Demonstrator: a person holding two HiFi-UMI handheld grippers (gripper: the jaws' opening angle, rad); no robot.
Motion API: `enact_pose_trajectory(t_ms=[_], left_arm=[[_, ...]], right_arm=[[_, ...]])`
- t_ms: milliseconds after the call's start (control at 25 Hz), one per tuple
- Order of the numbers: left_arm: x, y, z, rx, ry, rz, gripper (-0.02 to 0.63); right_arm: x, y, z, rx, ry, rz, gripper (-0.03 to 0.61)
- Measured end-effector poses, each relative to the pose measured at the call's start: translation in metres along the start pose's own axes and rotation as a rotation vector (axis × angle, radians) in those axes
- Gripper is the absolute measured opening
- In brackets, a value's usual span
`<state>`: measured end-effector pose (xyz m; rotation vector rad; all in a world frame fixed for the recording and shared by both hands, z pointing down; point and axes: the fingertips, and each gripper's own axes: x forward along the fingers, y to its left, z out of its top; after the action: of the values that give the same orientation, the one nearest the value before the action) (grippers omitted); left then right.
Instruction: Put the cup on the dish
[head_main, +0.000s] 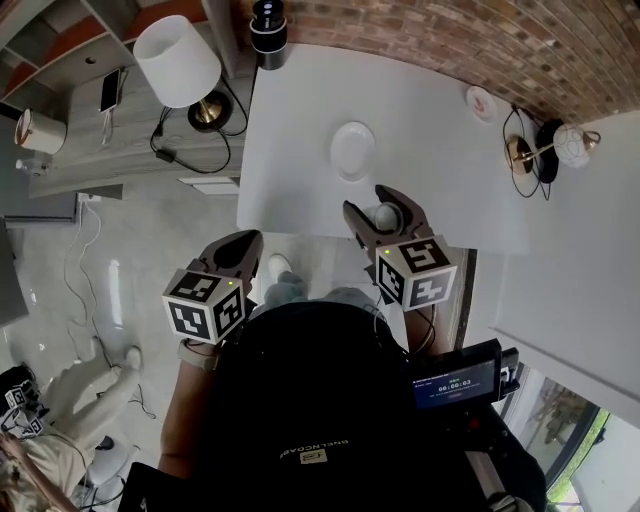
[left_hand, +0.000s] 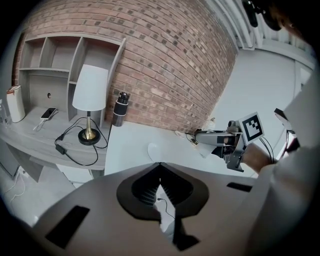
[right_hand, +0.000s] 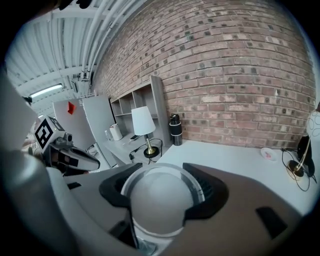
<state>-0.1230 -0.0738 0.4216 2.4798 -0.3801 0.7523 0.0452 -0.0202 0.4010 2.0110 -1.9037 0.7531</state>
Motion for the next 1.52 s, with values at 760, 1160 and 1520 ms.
enact_pose_trajectory(t_ms=[760, 1160, 1520], left_arm=[[-0.011, 0.04, 0.01, -0.02, -0.014, -0.022, 0.006], [-0.028, 0.066, 0.009, -0.086, -0.044, 0.079, 0.006], [-0.023, 0.068, 0.018, -0.154, -0.078, 0.178, 0.006]], right_arm=[[0.032, 0.027, 0.018, -0.018, 0.022, -0.013, 0.256], [0.07, 0.035, 0.03, -0.065, 0.045, 0.071, 0.256], [0.1, 0.019, 0.043, -0.121, 0.079, 0.163, 0.256]])
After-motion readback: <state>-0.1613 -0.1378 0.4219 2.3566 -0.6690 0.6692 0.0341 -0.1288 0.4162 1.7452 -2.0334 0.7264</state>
